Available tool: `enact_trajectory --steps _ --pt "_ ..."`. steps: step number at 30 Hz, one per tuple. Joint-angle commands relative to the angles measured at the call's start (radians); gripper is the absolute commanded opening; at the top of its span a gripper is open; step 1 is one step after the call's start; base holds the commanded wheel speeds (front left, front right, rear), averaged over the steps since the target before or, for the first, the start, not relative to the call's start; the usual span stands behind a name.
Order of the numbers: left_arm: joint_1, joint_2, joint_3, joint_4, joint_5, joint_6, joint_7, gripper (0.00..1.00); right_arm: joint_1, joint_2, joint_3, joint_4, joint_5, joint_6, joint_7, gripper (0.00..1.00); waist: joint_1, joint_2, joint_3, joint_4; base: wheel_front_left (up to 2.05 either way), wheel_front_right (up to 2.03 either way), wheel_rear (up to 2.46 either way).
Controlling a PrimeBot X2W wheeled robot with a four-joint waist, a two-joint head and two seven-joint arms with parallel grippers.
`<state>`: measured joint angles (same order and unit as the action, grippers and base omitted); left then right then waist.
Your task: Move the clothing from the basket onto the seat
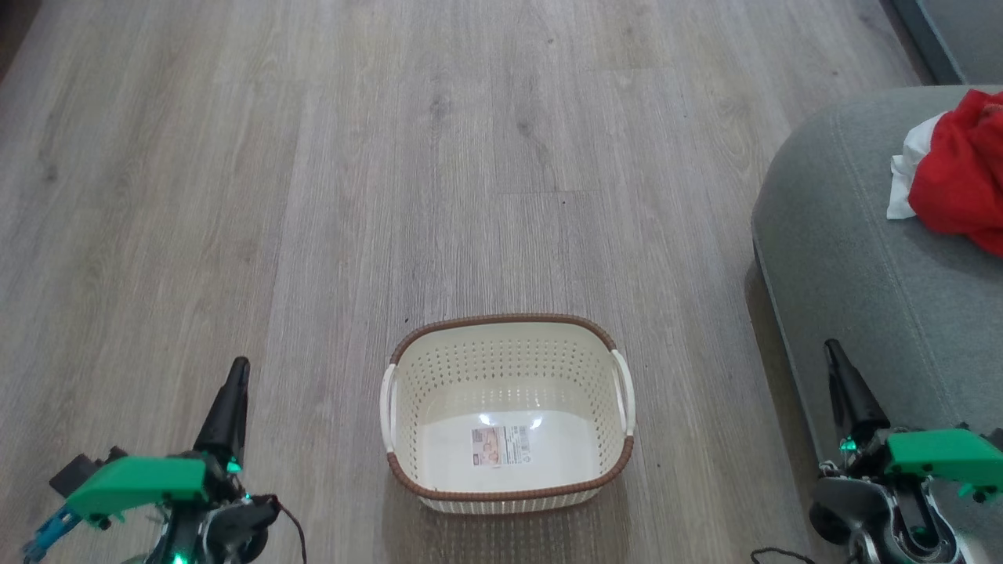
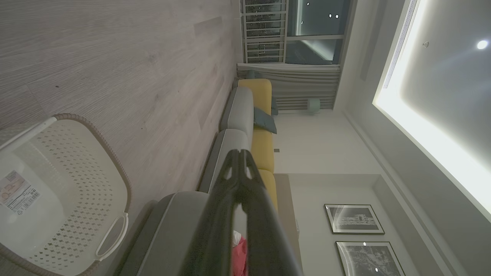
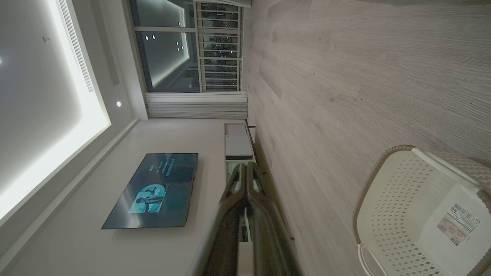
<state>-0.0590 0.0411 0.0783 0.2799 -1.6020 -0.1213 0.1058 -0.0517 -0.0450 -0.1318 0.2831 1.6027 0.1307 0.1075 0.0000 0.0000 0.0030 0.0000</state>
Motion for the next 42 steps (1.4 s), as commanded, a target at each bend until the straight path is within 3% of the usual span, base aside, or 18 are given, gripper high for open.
enact_trajectory --steps 1,42 --pt "-0.049 0.009 0.036 -0.034 -0.007 -0.009 0.008 0.00 -0.056 -0.005 0.018 -0.038 0.006 0.000 0.006 0.00 0.0000 0.0000 0.000 0.000 0.00 0.00 0.00" --pt "-0.049 0.009 0.035 -0.035 -0.007 -0.009 0.007 0.00 -0.056 -0.005 0.018 -0.038 0.006 0.000 0.006 0.00 0.0000 0.0000 0.000 0.000 0.00 0.00 0.00"
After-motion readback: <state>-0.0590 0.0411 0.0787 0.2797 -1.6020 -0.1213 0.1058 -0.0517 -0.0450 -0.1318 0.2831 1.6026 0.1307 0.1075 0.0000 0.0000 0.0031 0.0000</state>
